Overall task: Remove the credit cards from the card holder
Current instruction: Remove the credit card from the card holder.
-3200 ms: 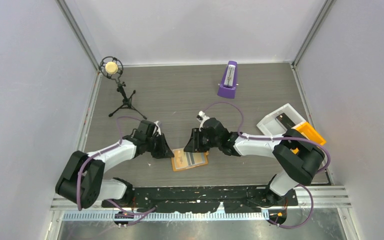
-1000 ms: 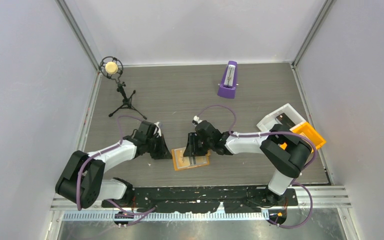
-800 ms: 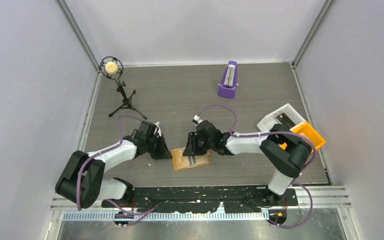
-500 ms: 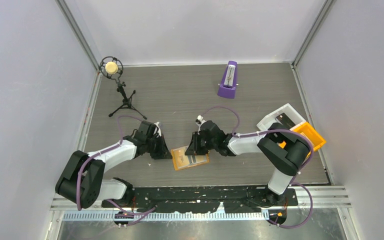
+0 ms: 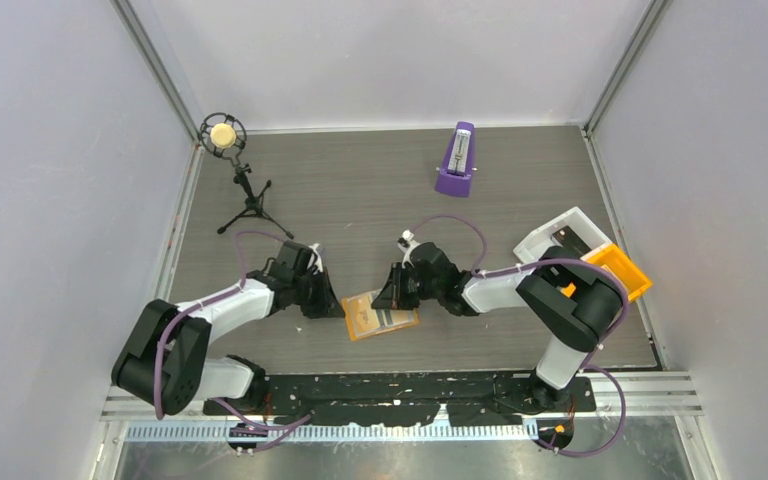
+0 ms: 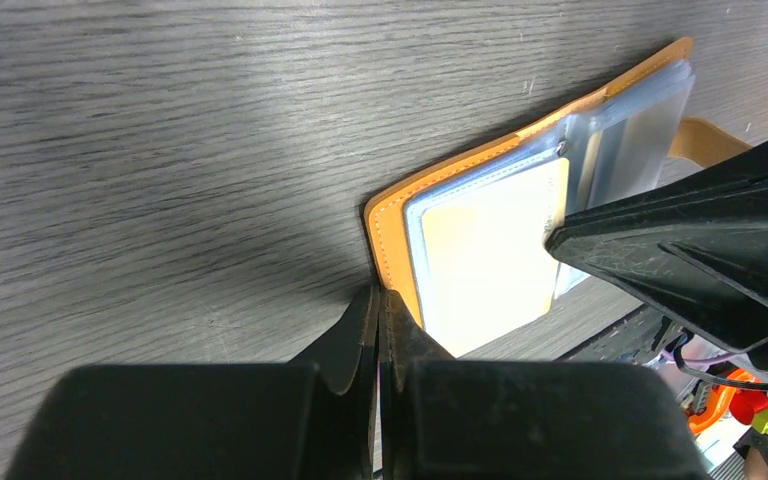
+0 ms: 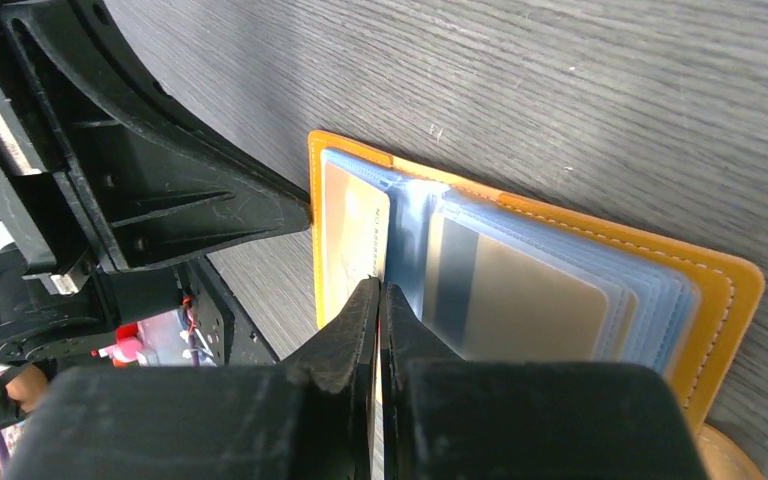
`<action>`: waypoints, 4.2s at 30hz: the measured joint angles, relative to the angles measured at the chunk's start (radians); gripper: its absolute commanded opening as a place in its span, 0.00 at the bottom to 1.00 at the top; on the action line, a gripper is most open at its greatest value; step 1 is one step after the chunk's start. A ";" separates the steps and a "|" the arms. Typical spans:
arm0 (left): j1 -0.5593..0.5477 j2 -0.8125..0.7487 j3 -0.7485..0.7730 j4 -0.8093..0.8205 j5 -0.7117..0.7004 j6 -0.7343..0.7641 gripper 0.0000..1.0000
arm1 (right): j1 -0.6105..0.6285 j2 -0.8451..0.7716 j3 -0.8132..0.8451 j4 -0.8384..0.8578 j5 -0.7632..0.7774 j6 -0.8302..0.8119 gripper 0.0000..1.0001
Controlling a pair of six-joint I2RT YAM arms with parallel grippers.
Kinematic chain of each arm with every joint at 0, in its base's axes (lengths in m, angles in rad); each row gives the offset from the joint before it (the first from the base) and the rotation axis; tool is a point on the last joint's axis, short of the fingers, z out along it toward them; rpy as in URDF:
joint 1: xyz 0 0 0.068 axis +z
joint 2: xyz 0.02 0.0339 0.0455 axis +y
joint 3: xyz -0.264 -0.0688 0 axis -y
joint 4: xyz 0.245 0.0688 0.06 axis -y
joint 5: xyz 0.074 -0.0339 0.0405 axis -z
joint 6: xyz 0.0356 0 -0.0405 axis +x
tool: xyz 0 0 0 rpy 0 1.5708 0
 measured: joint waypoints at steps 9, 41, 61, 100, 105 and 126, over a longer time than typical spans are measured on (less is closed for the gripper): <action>0.000 0.012 0.006 0.003 0.004 -0.002 0.00 | -0.024 -0.039 -0.043 0.042 -0.034 0.022 0.05; -0.098 -0.111 0.064 -0.030 0.004 -0.071 0.04 | -0.104 -0.132 -0.125 0.072 -0.070 0.068 0.05; -0.131 0.148 0.100 0.101 0.010 -0.103 0.02 | -0.105 -0.119 -0.130 0.060 -0.057 0.058 0.05; -0.135 -0.040 0.194 -0.068 0.033 -0.014 0.54 | -0.296 -0.403 -0.121 -0.275 -0.239 -0.183 0.05; -0.135 -0.119 0.236 -0.087 0.077 0.037 0.59 | -0.297 -0.446 -0.079 -0.305 -0.325 -0.222 0.05; -0.136 -0.167 0.272 -0.056 0.345 0.134 0.45 | -0.213 -0.502 -0.054 -0.256 -0.528 -0.196 0.05</action>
